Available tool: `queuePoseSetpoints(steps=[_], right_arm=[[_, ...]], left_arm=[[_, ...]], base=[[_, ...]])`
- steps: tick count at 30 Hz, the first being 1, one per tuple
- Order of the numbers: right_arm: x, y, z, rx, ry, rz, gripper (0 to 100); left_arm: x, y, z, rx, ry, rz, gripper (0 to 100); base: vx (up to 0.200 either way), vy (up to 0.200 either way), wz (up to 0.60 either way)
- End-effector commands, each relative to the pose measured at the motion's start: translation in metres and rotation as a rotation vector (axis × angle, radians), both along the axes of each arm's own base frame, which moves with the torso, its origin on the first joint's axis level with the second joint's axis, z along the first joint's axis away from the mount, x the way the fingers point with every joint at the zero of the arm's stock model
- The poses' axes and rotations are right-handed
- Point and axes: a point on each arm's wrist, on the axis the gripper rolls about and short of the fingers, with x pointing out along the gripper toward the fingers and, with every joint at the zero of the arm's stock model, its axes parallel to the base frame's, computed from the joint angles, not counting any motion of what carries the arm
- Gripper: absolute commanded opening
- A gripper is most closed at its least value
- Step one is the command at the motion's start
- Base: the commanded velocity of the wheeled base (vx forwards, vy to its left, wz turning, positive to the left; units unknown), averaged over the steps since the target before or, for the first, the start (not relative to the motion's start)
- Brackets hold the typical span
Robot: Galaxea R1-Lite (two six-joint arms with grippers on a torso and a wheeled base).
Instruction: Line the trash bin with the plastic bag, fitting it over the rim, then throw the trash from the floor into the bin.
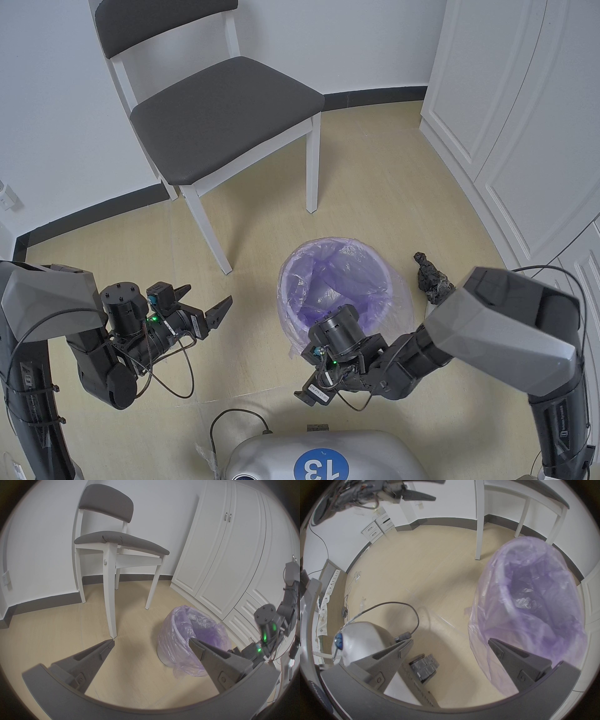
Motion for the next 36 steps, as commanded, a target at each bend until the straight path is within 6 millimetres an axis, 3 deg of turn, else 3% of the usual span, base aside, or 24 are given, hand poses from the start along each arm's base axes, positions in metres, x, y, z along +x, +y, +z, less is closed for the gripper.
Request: queuePoseSetpoints(steps=[1, 7, 10, 13, 15, 19, 24, 25, 29, 30, 36], right_arm=[[-0.027, -0.024, 0.054, 0.067, -0.069, -0.003, 100], [-0.043, -0.051, 0.083, 0.100, -0.116, -0.036, 100], [-0.022, -0.076, 0.088, 0.080, -0.158, -0.160, 100], [-0.009, -0.088, 0.086, 0.079, -0.164, -0.210, 100], [0.012, -0.105, 0.072, 0.068, -0.150, -0.277, 100], [0.034, -0.119, 0.058, 0.079, -0.153, -0.344, 100], [0.043, -0.149, 0.061, 0.108, -0.135, -0.377, 100], [0.045, -0.162, 0.060, 0.127, -0.112, -0.370, 100], [0.045, -0.168, 0.052, 0.123, -0.081, -0.353, 100], [0.047, -0.167, 0.036, 0.121, -0.038, -0.326, 100], [0.061, -0.161, 0.006, 0.099, 0.009, -0.283, 100]], left_arm=[[-0.001, 0.000, 0.004, -0.005, -0.021, 0.000, 100], [-0.001, 0.002, 0.006, -0.006, -0.027, 0.005, 100], [-0.001, 0.002, 0.007, -0.007, -0.030, 0.005, 100], [-0.001, 0.002, 0.006, -0.007, -0.029, 0.005, 100], [0.000, 0.002, 0.004, -0.004, -0.023, 0.005, 100], [0.001, 0.002, 0.001, -0.003, -0.017, 0.005, 100], [0.001, 0.002, -0.001, -0.001, -0.010, 0.006, 100], [0.002, 0.002, -0.001, -0.002, -0.013, 0.006, 100], [0.004, 0.002, -0.002, -0.002, -0.013, 0.006, 100], [0.004, 0.002, -0.004, 0.000, -0.007, 0.008, 100], [0.004, 0.002, -0.006, 0.001, 0.001, 0.008, 100]], base=[[0.000, 0.000, 0.00], [0.000, 0.000, 0.00], [0.000, 0.000, 0.00], [0.000, 0.000, 0.00], [0.000, 0.000, 0.00], [0.000, 0.000, 0.00], [0.000, 0.000, 0.00], [0.000, 0.000, 0.00], [0.000, 0.000, 0.00], [0.000, 0.000, 0.00], [0.000, 0.000, 0.00]])
